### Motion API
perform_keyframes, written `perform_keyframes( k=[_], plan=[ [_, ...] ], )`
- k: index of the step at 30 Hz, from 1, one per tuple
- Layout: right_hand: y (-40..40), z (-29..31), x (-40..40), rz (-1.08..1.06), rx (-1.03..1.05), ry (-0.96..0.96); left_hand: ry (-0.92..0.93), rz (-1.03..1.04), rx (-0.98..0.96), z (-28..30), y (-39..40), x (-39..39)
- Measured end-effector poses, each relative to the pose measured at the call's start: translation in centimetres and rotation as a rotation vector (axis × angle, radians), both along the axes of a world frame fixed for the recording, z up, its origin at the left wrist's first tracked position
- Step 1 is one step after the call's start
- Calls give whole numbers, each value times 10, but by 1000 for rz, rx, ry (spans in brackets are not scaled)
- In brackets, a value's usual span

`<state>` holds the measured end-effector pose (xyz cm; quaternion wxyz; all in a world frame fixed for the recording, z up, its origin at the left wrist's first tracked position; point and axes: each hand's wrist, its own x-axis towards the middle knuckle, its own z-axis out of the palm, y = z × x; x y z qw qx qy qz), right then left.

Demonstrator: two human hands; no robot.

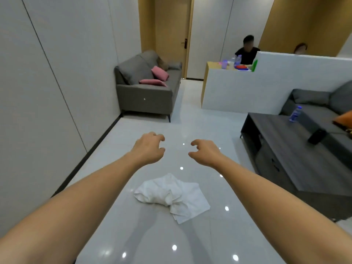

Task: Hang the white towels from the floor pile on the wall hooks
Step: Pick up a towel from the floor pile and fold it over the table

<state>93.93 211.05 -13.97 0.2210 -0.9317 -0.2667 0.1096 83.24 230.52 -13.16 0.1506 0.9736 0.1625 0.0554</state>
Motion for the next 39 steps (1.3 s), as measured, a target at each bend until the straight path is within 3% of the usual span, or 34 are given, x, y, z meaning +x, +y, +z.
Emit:
perform_keyframes(
  k=[14, 23, 28, 39],
  plan=[
    [83, -207, 153, -104, -103, 430, 355, 33, -137, -176, 110, 157],
    [142, -297, 226, -189, -188, 709, 550, 125, -305, -273, 180, 229],
    [164, -359, 256, -370, -167, 786, 576, 156, -362, -343, 207, 267],
    [208, -581, 263, -1012, 28, 1085, 801, 71, -517, -595, 239, 340]
  ],
)
